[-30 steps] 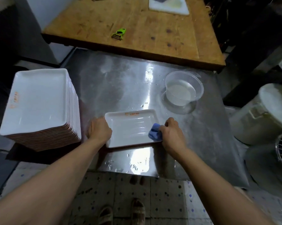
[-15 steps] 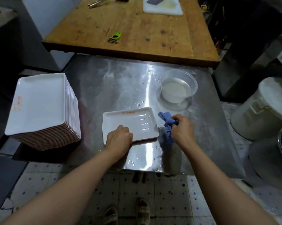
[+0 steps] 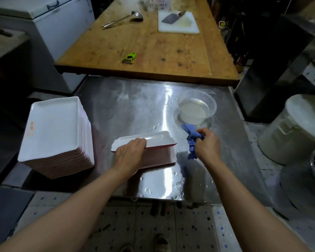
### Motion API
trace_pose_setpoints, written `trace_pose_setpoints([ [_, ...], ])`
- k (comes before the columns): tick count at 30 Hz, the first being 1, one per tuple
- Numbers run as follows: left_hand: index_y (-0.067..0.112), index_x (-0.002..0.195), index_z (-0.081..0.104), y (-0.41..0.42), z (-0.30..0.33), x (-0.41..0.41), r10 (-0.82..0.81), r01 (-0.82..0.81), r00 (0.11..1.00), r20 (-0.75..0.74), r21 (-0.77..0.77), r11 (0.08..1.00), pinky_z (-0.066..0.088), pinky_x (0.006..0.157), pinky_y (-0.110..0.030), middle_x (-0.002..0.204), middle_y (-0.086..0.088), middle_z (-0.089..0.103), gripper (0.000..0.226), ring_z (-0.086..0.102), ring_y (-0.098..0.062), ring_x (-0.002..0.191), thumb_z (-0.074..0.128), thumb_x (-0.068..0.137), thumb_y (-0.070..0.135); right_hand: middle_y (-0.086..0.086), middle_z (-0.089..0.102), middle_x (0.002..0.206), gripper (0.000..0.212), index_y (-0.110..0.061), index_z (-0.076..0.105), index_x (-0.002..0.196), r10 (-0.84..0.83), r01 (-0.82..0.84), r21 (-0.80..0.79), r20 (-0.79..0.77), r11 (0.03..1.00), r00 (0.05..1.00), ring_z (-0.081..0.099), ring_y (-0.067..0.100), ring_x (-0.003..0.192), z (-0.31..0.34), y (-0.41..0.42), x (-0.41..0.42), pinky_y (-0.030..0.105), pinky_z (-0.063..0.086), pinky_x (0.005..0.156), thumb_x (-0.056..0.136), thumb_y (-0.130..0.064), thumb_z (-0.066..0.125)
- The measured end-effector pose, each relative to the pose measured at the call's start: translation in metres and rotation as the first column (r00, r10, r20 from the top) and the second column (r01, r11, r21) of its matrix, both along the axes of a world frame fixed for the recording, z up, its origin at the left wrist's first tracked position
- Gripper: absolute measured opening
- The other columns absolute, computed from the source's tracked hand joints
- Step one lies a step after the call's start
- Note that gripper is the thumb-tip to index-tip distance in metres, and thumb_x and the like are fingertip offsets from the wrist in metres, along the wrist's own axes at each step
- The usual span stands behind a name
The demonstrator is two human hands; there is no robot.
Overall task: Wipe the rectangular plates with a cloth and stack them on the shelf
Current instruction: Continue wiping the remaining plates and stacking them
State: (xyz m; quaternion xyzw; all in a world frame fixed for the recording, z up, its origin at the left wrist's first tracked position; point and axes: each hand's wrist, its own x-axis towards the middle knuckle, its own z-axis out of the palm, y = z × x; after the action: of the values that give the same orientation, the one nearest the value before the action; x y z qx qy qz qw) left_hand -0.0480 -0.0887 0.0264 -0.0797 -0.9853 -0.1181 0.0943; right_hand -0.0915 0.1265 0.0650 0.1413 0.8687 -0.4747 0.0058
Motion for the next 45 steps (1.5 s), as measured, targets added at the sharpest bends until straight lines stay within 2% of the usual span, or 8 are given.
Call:
trace_pose_setpoints([
  [6,0.013,0.1,0.054,0.015,0.045,-0.015,0.177,-0.179,0.984,0.032,0.263,0.948,0.03,0.061,-0.031,0.084,-0.006,0.063,0.015,0.057,-0.033,0.078,0.047,0.096,0.026,0.019,0.064,0.08,0.031,-0.011,0.062,0.088,-0.041,0.031,-0.084,-0.127,0.996,0.991,0.058,0.02,0.049,0.033,0.007,-0.002,0.02,0.042,0.033,0.089,0.009,0.039],
  [11,0.015,0.083,0.056,0.039,0.094,-0.031,0.19,-0.234,0.972,0.141,0.687,0.688,0.029,0.057,-0.025,0.068,0.006,0.056,0.011,0.051,-0.014,0.066,0.052,0.093,0.016,0.009,0.059,0.094,0.029,-0.015,0.062,0.09,-0.105,0.088,-0.069,-0.309,0.994,0.945,0.056,0.001,0.048,0.077,0.013,-0.001,0.008,0.041,0.038,0.09,0.006,0.043],
  [13,0.013,0.083,0.058,0.048,0.11,-0.034,0.153,-0.231,0.973,0.174,0.775,0.588,0.033,0.055,-0.024,0.068,0.004,0.056,0.011,0.051,-0.01,0.063,0.052,0.093,0.014,0.006,0.054,0.102,0.027,-0.009,0.065,0.102,-0.105,0.097,-0.04,-0.388,0.994,0.916,0.056,-0.009,0.058,0.095,0.016,0.0,0.001,0.037,0.045,0.089,0.005,0.046],
  [16,0.013,0.081,0.059,0.061,0.129,-0.037,0.072,-0.219,0.976,0.208,0.88,0.421,0.043,0.062,-0.027,0.069,0.0,0.058,0.015,0.053,-0.014,0.064,0.05,0.093,0.011,0.003,0.059,0.105,0.026,-0.01,0.068,0.1,-0.087,0.102,0.002,-0.507,0.995,0.857,0.06,0.009,0.09,0.118,0.018,-0.005,-0.004,0.034,0.066,0.084,0.002,0.052],
  [26,0.014,0.078,0.06,0.084,0.169,-0.025,-0.055,-0.169,0.981,0.185,0.962,0.214,0.048,0.07,-0.037,0.072,-0.009,0.065,0.021,0.058,-0.023,0.068,0.048,0.095,0.008,0.005,0.048,0.106,0.036,-0.016,0.064,0.118,0.184,0.051,0.286,-0.731,0.957,0.658,0.047,0.009,0.093,0.173,0.003,-0.008,0.01,0.038,0.079,0.083,-0.018,0.066],
  [31,0.013,0.079,0.062,0.089,0.176,-0.018,-0.07,-0.132,0.986,0.149,0.971,0.201,0.046,0.066,-0.037,0.07,-0.012,0.065,0.02,0.057,-0.023,0.064,0.049,0.093,0.007,0.006,0.046,0.119,0.034,-0.022,0.061,0.114,0.233,0.207,0.488,-0.693,0.848,0.682,0.036,0.022,0.11,0.179,-0.013,-0.013,0.037,0.032,0.092,0.084,-0.036,0.051],
  [36,0.016,0.075,0.063,0.089,0.18,-0.017,-0.001,-0.141,0.99,0.142,0.981,0.136,0.047,0.064,-0.034,0.069,-0.009,0.065,0.023,0.057,-0.023,0.063,0.052,0.092,0.007,-0.001,0.049,0.13,0.045,-0.023,0.053,0.122,0.312,0.123,0.535,-0.647,0.836,0.695,0.044,0.019,0.121,0.182,-0.014,-0.016,0.05,0.024,0.109,0.092,-0.041,0.026],
  [45,0.011,0.077,0.062,0.088,0.185,-0.009,0.02,-0.172,0.985,0.172,0.985,0.003,0.051,0.065,-0.036,0.071,-0.011,0.065,0.023,0.058,-0.023,0.064,0.048,0.095,0.006,0.008,0.05,0.119,0.052,-0.013,0.054,0.124,0.127,0.064,0.283,-0.607,0.957,0.785,0.049,0.02,0.107,0.173,0.023,-0.022,0.028,0.036,0.084,0.096,-0.046,0.026],
])
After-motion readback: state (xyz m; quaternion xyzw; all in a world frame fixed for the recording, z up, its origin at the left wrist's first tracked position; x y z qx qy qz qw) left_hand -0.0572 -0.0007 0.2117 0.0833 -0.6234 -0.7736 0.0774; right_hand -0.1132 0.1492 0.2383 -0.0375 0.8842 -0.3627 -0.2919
